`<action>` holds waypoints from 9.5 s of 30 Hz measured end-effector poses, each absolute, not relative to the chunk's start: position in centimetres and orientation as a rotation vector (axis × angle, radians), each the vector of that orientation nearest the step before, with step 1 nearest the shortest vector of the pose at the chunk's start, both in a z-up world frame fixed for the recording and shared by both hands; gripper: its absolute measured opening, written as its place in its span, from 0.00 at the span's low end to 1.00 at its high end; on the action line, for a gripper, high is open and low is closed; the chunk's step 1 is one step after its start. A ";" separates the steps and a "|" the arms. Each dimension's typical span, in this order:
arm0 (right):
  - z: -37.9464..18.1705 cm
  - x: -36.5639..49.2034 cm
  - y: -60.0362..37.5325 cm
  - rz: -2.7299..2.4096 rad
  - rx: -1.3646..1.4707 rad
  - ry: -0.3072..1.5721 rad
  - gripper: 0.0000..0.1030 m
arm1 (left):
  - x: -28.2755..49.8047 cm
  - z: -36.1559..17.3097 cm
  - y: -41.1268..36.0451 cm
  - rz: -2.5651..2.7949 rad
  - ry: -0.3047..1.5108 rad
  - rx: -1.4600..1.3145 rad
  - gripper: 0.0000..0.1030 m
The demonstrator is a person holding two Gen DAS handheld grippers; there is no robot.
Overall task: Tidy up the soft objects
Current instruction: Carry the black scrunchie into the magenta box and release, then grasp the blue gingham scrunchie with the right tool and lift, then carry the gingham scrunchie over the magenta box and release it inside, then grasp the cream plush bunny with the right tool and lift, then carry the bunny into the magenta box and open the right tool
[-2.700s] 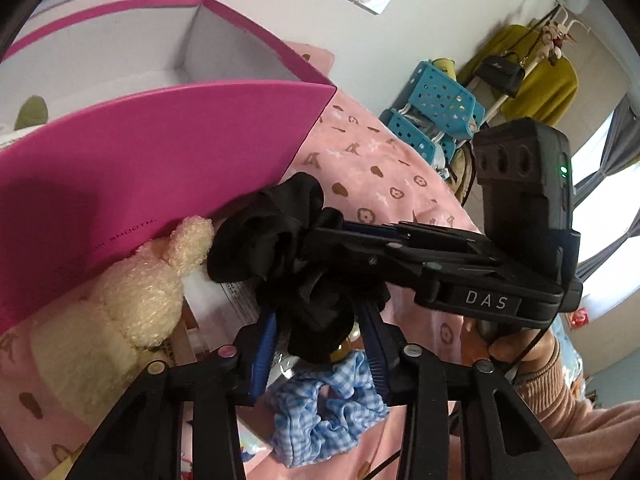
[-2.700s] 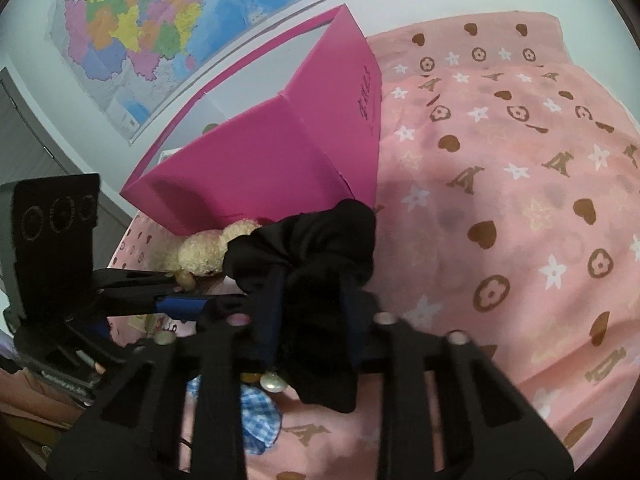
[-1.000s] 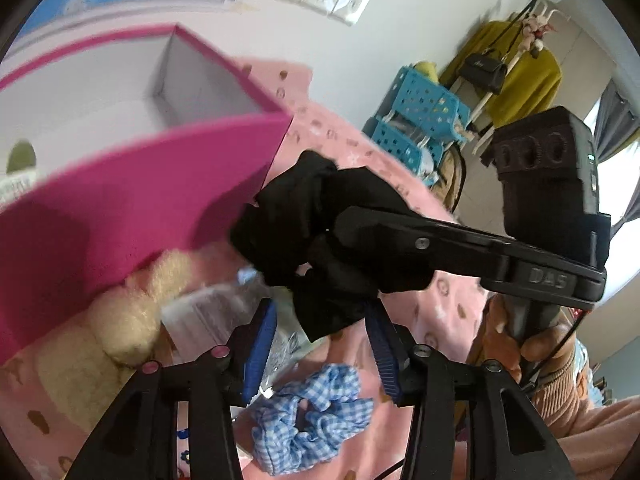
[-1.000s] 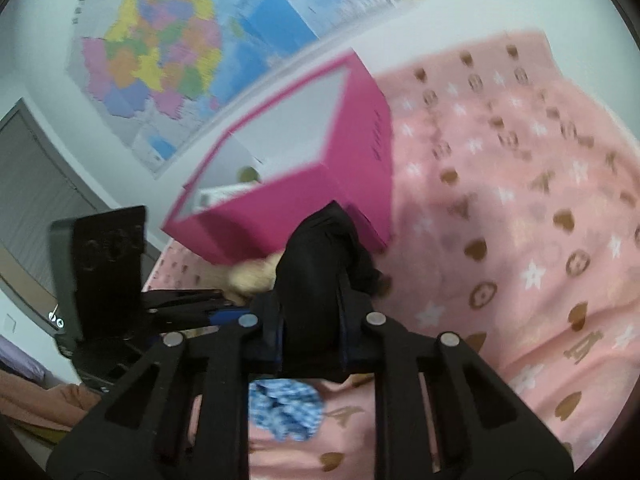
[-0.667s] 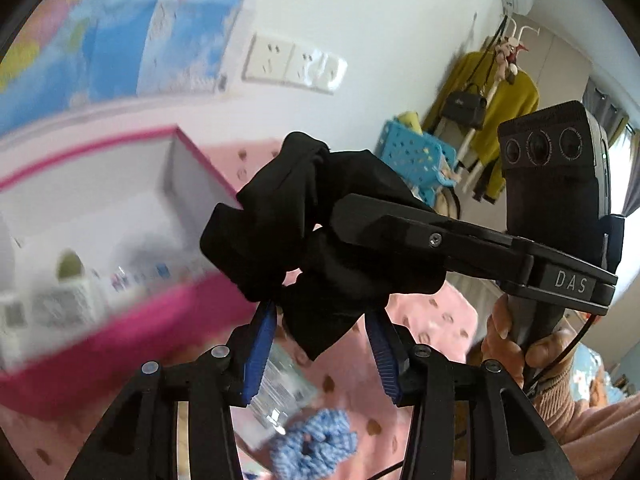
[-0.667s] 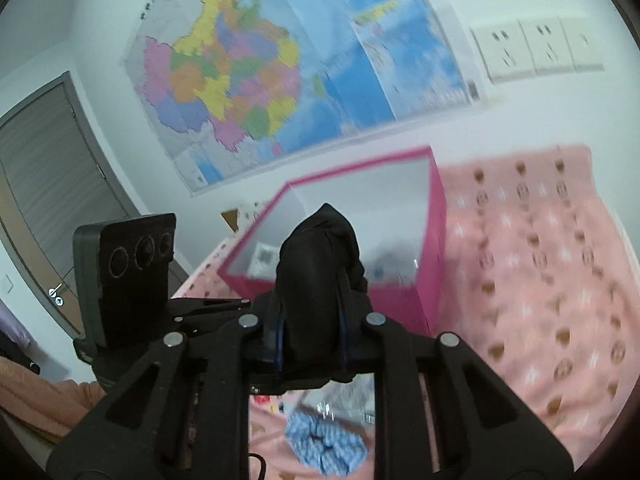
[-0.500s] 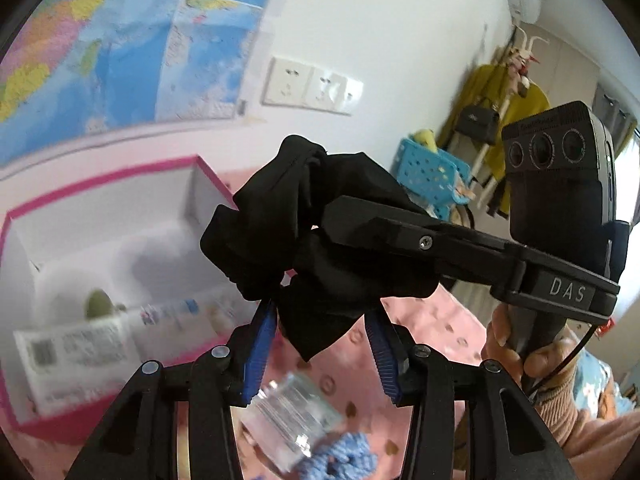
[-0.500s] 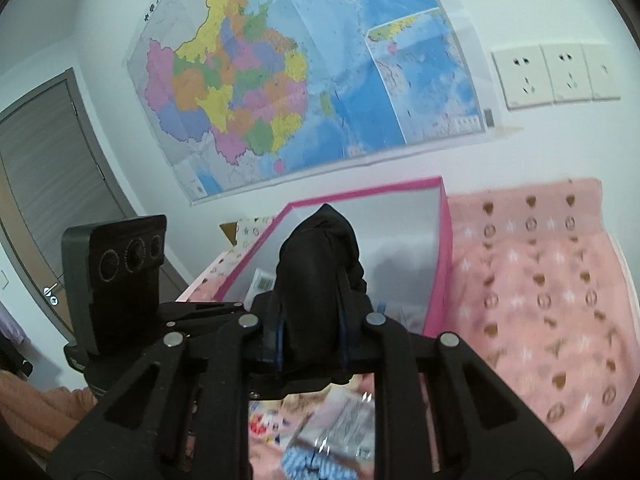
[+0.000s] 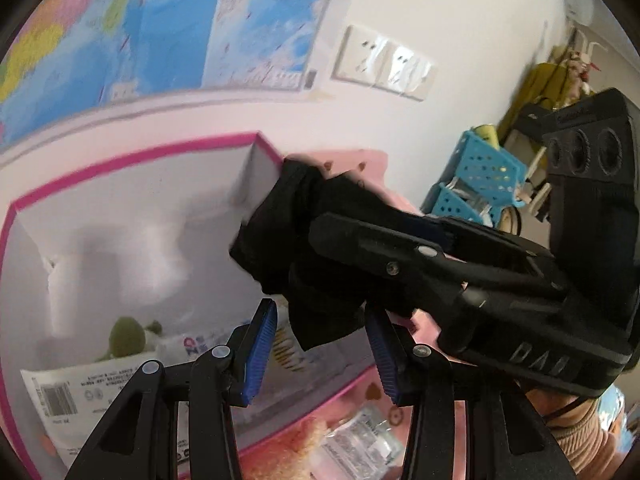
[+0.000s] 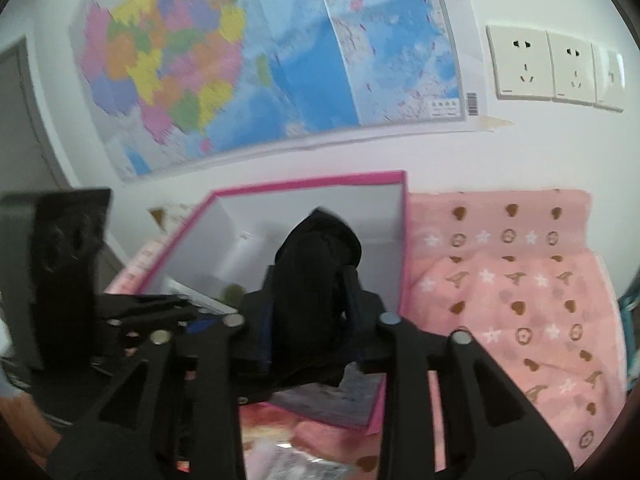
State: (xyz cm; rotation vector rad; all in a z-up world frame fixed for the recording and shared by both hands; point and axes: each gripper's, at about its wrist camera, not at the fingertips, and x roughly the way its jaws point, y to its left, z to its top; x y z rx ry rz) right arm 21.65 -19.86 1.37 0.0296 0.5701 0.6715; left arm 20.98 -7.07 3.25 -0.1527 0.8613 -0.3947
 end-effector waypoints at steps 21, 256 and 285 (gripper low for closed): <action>-0.1 15.7 -24.0 0.806 0.145 0.615 0.55 | 13.0 3.6 -3.7 -0.406 0.769 -0.184 0.57; -0.9 20.2 -22.1 0.776 0.135 0.615 0.33 | 16.7 2.2 -1.4 -0.239 0.812 -0.123 0.50; -6.9 12.1 -22.4 0.894 0.129 0.785 0.43 | 8.0 1.2 0.3 -0.304 0.781 -0.199 0.57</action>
